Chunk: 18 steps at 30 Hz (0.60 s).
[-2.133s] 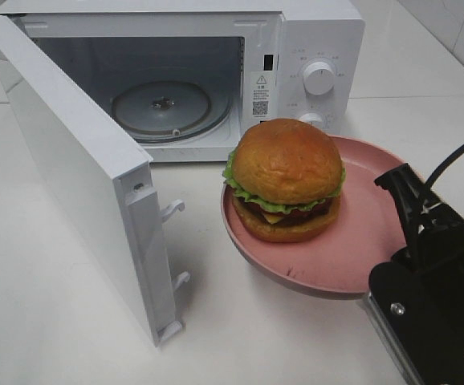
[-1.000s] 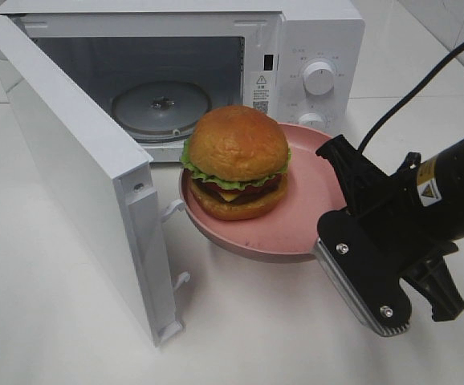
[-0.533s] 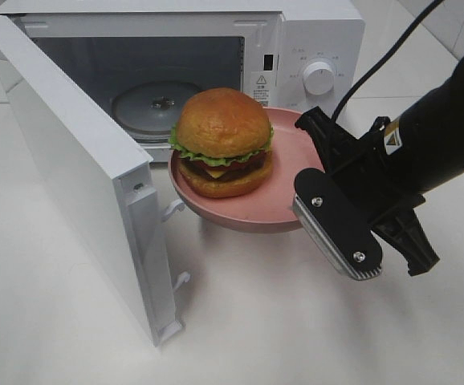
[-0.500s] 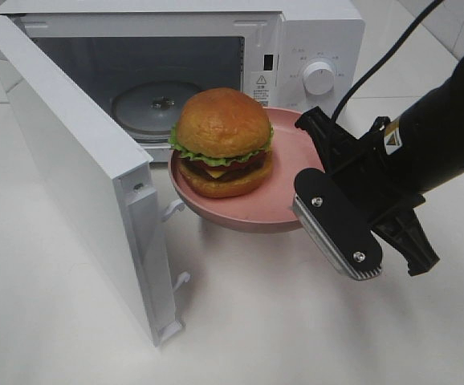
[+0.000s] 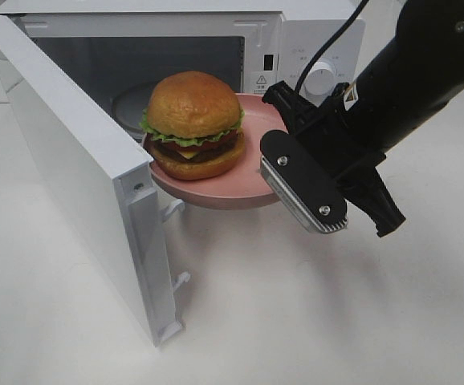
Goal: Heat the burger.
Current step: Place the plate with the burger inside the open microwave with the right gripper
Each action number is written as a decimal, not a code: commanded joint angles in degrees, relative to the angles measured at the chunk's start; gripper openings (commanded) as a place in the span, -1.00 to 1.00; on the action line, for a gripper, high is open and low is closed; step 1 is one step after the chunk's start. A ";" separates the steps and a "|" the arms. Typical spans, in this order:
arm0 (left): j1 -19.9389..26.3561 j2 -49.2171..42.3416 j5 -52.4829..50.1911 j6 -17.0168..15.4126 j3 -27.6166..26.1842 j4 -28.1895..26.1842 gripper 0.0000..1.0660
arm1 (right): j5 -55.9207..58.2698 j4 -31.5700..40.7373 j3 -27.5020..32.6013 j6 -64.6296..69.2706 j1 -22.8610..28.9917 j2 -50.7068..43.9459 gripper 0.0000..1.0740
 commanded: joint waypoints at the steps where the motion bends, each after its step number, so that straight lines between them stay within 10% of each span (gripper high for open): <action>1: -0.06 -0.92 -0.63 -0.40 0.00 0.06 0.66 | -0.80 0.34 -2.29 -0.97 -0.17 0.29 -1.00; 18: -0.06 -0.92 -0.63 -0.40 0.00 0.06 0.66 | 1.15 0.34 -12.20 -0.97 -0.17 7.10 -1.00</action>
